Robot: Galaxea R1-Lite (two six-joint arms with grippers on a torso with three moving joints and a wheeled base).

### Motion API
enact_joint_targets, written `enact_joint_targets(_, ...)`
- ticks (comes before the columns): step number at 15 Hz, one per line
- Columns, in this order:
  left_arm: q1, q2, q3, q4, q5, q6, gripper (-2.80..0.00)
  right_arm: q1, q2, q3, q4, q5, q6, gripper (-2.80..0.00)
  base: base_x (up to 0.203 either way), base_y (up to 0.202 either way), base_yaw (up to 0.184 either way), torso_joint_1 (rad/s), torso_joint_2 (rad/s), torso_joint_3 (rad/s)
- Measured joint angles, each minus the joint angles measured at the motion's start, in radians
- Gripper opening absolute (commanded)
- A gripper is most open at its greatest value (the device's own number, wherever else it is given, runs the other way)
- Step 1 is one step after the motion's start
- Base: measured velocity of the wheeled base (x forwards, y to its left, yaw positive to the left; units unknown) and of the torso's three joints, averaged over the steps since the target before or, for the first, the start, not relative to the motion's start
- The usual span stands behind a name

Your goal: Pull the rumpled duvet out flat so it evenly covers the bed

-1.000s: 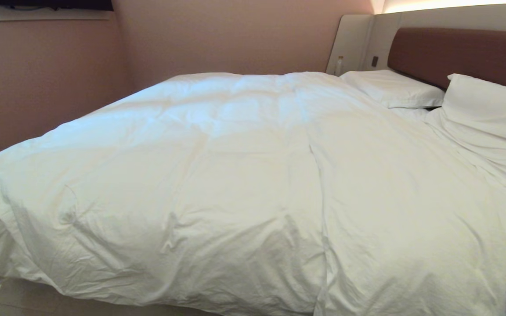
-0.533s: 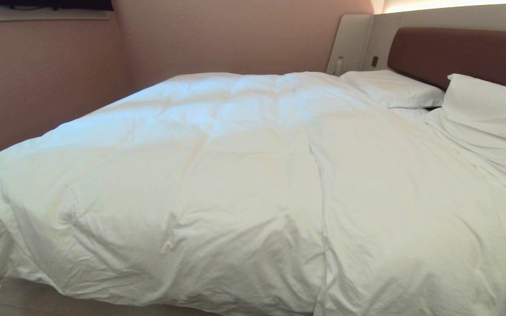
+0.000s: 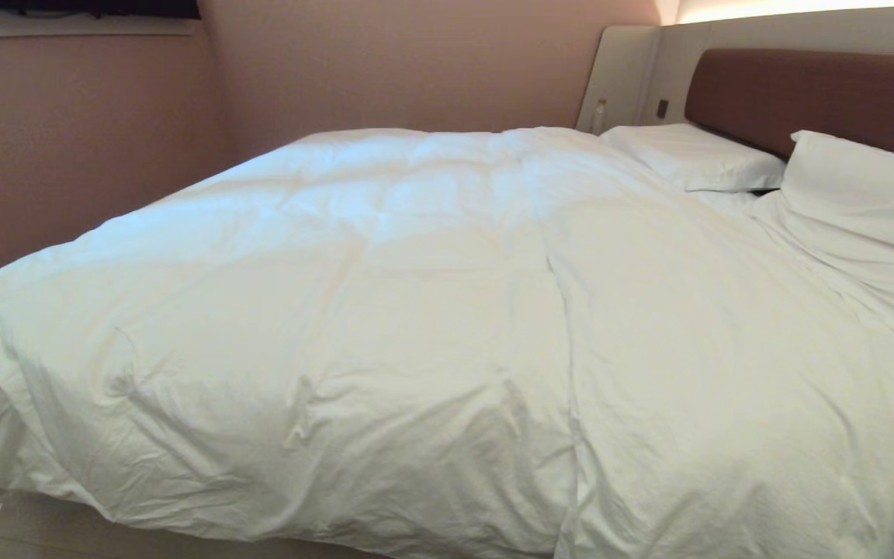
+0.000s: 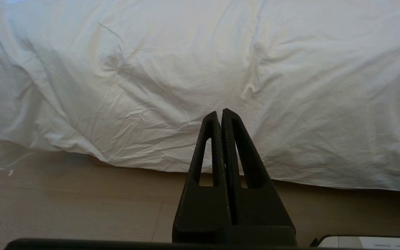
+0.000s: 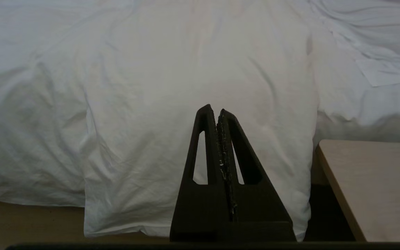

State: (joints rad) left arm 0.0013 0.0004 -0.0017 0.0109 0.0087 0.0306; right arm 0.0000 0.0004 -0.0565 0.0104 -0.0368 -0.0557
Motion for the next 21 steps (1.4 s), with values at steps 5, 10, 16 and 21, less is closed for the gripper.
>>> enact_joint_targets(5, 0.0, 0.0, 0.0, 0.0, 0.0, 0.0, -2.8, 0.0, 0.0, 0.046, 0.002, 0.033, 0.008, -2.8, 0.0, 0.0, 0.0, 0.0, 0.0, 0.0)
enact_joint_targets(10, 0.0, 0.0, 0.0, 0.0, 0.0, 0.0, -2.8, 0.0, 0.0, 0.054, -0.001, 0.034, 0.036, -2.8, 0.0, 0.0, 0.0, 0.0, 0.0, 0.0)
enact_joint_targets(16, 0.0, 0.0, 0.0, 0.0, 0.0, 0.003, -2.8, 0.0, 0.0, 0.055, -0.003, 0.034, 0.05, -2.8, 0.0, 0.0, 0.0, 0.0, 0.0, 0.0)
enact_joint_targets(21, 0.0, 0.0, 0.0, 0.0, 0.002, 0.0, -2.8, 0.0, 0.0, 0.055, -0.003, 0.034, 0.049, -2.8, 0.0, 0.0, 0.0, 0.0, 0.0, 0.0)
